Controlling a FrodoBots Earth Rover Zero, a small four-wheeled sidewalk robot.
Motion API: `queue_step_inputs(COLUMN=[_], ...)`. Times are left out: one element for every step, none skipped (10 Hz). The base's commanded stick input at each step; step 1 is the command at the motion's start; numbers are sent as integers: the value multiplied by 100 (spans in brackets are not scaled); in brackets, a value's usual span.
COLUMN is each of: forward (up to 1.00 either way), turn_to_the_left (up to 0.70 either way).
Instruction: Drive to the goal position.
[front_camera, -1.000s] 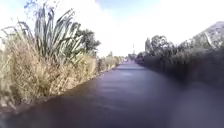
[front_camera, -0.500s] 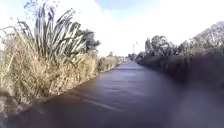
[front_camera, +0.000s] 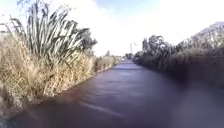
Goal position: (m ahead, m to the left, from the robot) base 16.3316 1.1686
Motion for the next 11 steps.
queue_step_inputs(forward=[100,100,100,100,100,100,100,100,100,100,100], turn_to_the_left=[-32,-26,-17,-34,-26,-16,-14,-7,-1,0,1])
